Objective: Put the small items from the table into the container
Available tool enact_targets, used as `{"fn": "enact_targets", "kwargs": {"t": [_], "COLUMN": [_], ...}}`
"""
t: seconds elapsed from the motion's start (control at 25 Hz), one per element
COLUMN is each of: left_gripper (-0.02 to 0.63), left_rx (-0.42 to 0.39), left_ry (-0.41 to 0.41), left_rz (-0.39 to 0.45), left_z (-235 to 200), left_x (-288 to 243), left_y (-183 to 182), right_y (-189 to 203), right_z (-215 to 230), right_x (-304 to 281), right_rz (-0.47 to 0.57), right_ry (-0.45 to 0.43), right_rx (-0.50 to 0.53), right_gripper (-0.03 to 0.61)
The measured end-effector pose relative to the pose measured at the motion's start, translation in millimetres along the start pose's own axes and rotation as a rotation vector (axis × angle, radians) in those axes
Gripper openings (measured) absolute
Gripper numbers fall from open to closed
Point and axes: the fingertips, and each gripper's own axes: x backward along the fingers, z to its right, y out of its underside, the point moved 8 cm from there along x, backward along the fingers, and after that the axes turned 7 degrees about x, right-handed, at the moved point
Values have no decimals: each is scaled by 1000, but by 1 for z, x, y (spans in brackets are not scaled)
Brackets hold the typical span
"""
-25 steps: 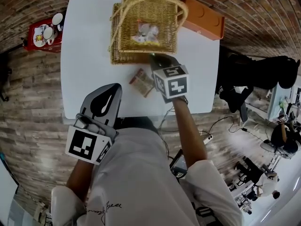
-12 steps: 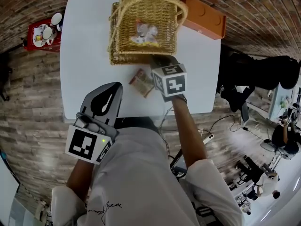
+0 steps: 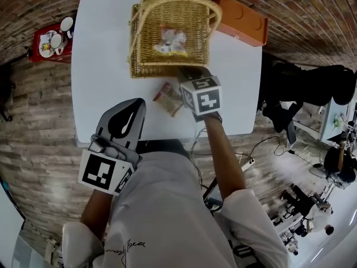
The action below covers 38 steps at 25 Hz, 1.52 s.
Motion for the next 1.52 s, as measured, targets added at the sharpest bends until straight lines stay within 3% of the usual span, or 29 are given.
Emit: {"fn": "enact_targets", "kwargs": {"t": [0.48,1.52], "left_gripper": [9,9], "left_rx": [-4,-31], "left_ry": [9,61], "left_rz": [9,24], "left_z": [3,29], "left_x": [2,13], "left_y": [-1,4], "right_y": [-3,8], "right_z": [0,-26], "right_x": [16,96], "right_rz": [55,154], "right_ry": [45,33], "right_rx": [-5,49], "right_gripper": [54,34]}}
